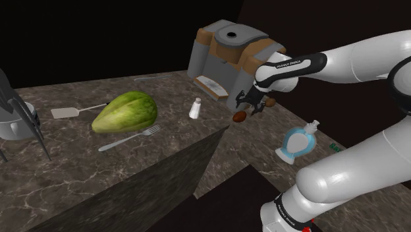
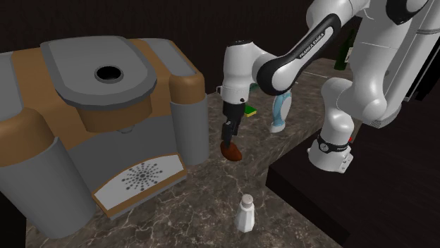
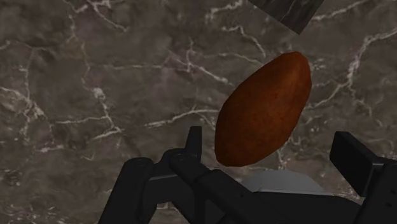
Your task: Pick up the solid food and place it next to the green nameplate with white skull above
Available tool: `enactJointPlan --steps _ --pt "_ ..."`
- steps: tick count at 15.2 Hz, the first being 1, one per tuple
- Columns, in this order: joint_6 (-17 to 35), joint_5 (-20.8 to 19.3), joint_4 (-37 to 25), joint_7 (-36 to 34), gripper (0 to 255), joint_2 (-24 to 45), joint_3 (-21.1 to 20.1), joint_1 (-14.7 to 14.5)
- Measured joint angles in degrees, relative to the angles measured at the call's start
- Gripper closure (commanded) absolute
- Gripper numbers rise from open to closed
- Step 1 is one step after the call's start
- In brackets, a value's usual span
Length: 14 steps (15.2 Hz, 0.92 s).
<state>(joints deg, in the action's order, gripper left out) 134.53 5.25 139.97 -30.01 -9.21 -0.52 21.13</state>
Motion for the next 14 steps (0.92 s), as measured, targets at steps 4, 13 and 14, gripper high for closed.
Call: enactJointPlan --steps 4,13,14 --pt "3.4 0.3 0.6 -0.4 0 2.9 -0.1 0.0" --pt "6.3 0.6 1.2 -0.3 0 5.0 -0.2 -0.2" --pt "6.3 0.6 1.2 -0.3 255 5.0 -0.2 -0.2"
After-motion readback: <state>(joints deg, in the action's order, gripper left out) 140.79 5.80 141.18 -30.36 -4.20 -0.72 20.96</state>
